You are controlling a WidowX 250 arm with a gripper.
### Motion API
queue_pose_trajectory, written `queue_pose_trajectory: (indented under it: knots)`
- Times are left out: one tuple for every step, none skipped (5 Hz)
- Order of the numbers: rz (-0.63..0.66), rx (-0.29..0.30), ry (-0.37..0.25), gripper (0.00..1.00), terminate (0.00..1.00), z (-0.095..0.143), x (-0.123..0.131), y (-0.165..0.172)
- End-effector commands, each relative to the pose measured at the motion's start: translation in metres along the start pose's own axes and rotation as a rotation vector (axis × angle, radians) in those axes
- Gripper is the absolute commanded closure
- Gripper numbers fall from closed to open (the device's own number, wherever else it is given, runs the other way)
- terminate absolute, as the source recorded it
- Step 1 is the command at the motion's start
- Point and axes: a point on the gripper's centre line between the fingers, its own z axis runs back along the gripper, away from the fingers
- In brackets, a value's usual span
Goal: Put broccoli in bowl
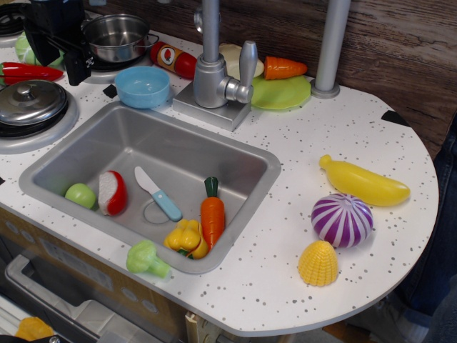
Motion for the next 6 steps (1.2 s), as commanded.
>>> queue_pose_trajectory:
  knots:
    - [0.0, 0.0, 0.0, 0.0, 0.0, 0.0, 0.0, 0.0]
    - [0.177, 0.071, 0.053, 0.0, 0.0, 0.027, -0.015, -0.029]
    - [0.419, 0.13, 0.095, 0.0, 0.0, 0.051, -0.035, -0.067]
    - [0.63, 0.125, 0.177, 0.0, 0.0, 0.065, -0.051, -0.105]
    - [0.852, 0.156, 0.268, 0.0, 0.0, 0.084, -0.058, -0.144]
    - [0.998, 0.17, 0.29, 0.0, 0.0, 0.089, -0.068, -0.16]
